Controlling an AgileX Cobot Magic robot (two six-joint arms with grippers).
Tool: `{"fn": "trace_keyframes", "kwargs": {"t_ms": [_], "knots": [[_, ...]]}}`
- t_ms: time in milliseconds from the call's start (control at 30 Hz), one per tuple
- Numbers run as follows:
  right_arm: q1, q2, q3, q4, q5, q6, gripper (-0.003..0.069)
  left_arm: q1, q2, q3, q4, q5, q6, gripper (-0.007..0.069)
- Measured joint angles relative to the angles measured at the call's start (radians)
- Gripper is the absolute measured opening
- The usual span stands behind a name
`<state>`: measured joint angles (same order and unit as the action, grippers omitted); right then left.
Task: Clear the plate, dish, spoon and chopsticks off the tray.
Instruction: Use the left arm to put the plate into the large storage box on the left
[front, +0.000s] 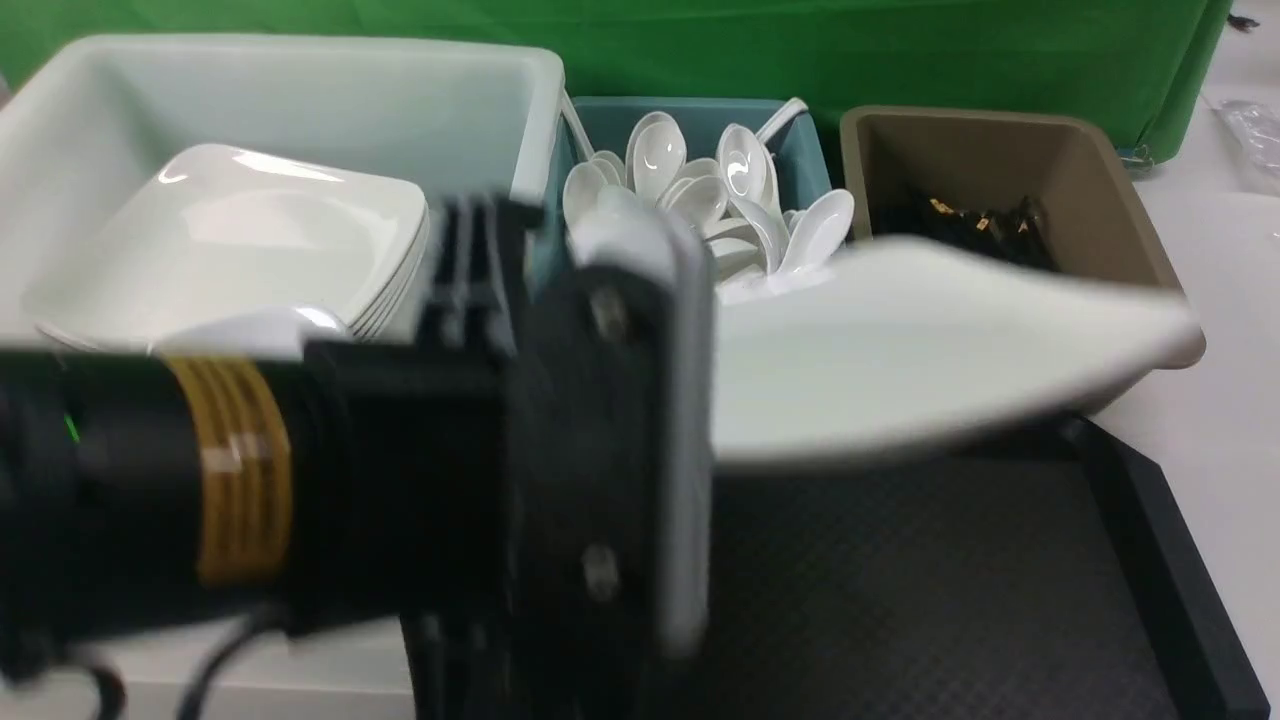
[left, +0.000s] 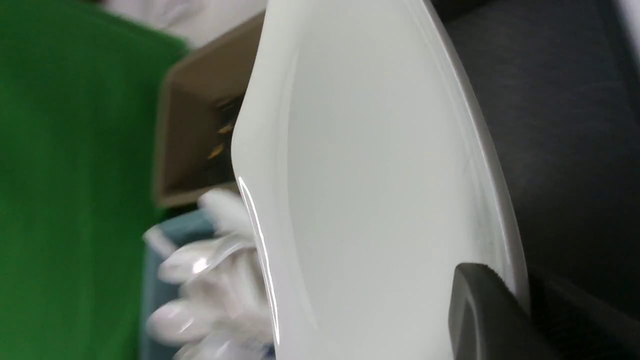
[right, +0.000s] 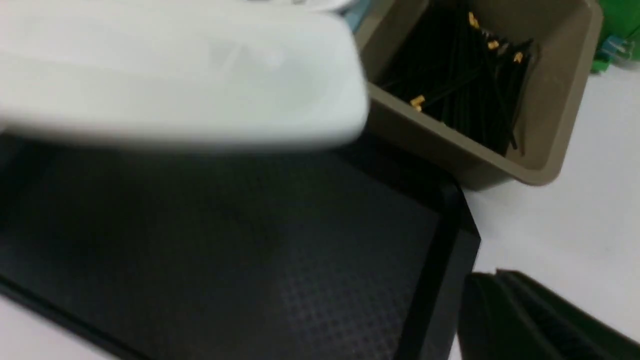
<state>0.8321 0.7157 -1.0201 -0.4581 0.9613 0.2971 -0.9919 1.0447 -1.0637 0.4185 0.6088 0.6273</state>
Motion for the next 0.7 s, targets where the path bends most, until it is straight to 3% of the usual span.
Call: {"fn": "trace_keyframes", "kwargs": {"t_ms": [33,167,300,400,500,700], "knots": [[0.000,0.000,0.000,0.000,-0.007,0.002,0.0022,0.008,0.001,-0.007,0.007,0.000,-0.008,0.0034],[0.000,0.011,-0.001,-0.001,-0.055,0.005,0.0022,0.243,0.029,-0.059,0.110,-0.001,-0.057,0.0034],[0.000,0.024,-0.002,-0.003,-0.066,0.001,0.0022,0.493,0.105,-0.067,0.117,0.001,-0.059,0.0034],[0.000,0.027,-0.002,-0.004,-0.072,-0.007,0.0022,0.616,0.175,-0.067,0.119,0.018,-0.052,0.0034],[0.000,0.029,-0.002,-0.004,-0.072,-0.025,0.0022,0.695,0.239,-0.067,0.121,0.027,-0.009,0.0034],[0.000,0.030,-0.002,0.003,-0.072,-0.036,0.0022,0.747,0.346,-0.067,0.151,0.001,0.052,0.0034]]}}
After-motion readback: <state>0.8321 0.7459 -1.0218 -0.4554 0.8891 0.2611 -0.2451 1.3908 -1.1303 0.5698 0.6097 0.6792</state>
